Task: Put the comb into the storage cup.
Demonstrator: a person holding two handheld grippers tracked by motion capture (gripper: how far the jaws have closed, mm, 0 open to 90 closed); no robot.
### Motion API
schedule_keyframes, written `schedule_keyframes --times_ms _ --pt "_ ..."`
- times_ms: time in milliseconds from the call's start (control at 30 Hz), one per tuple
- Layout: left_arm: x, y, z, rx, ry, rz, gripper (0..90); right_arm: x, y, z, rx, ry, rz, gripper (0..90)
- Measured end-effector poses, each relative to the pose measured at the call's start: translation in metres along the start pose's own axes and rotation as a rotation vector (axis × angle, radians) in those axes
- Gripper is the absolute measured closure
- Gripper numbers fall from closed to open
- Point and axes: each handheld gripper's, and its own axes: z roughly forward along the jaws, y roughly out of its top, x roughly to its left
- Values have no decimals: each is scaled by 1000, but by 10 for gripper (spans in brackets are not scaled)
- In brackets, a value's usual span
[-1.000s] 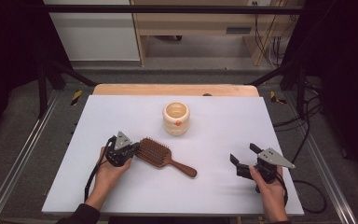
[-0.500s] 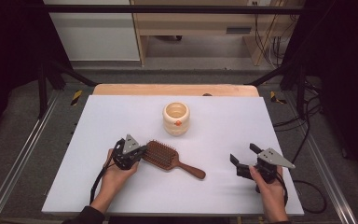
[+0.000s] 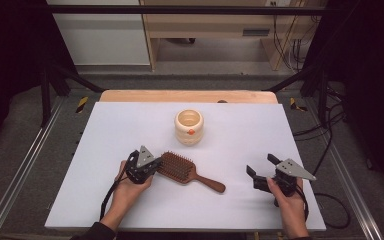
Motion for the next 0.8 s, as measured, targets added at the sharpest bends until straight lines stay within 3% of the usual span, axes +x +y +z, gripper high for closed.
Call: schedule_keyframes --times_ms 433,800 --pt "-15 5 4 -4 -21 30 900 0 0 0 2 1 -3 88" --pt "-19 7 6 -5 -28 31 900 1 0 0 3 5 -5 88"
